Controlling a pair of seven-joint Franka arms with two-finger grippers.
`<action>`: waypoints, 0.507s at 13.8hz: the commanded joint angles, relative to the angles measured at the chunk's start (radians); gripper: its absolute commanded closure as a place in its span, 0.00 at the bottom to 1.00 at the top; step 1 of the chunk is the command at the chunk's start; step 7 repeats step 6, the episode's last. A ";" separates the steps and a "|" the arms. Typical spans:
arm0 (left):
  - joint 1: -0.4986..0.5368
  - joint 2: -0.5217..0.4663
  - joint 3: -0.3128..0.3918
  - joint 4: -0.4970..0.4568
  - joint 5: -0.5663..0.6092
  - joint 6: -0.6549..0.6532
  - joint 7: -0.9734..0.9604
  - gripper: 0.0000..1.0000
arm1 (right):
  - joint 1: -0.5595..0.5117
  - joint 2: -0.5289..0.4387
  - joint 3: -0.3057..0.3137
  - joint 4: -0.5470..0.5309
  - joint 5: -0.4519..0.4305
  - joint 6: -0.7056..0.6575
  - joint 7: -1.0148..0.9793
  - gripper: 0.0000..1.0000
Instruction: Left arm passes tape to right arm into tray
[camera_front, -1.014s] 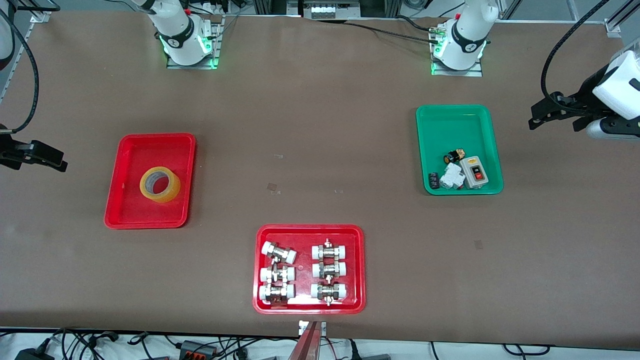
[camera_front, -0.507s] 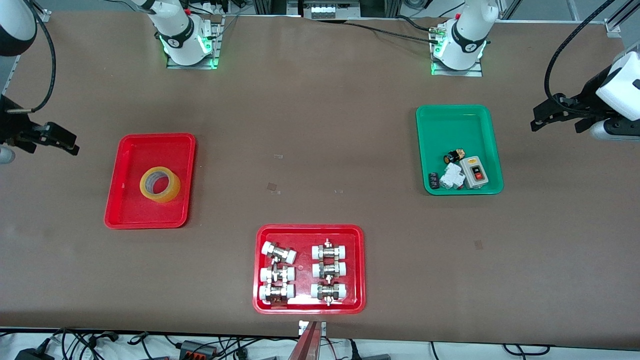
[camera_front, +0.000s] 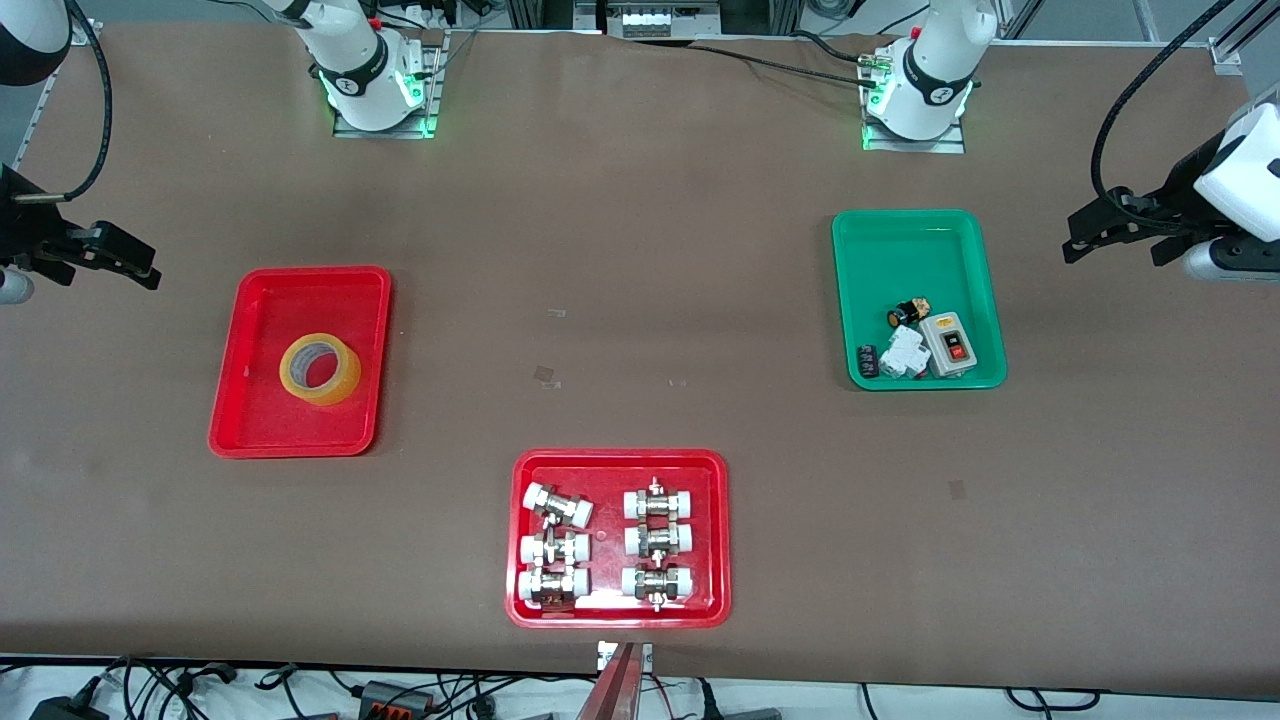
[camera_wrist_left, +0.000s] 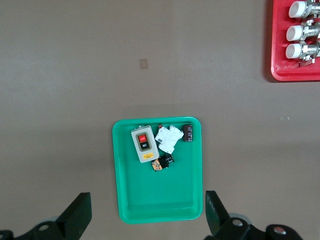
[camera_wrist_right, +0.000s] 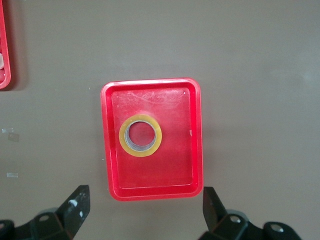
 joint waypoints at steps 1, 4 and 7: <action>0.002 -0.002 0.002 0.002 -0.002 -0.004 0.002 0.00 | -0.004 -0.023 0.006 -0.009 0.017 -0.022 -0.002 0.00; 0.003 -0.002 0.002 0.002 -0.002 -0.004 0.002 0.00 | -0.004 -0.023 0.006 -0.009 0.022 -0.036 -0.002 0.00; 0.003 -0.002 0.002 0.000 -0.002 -0.004 0.002 0.00 | -0.004 -0.027 0.006 -0.009 0.019 -0.043 -0.005 0.00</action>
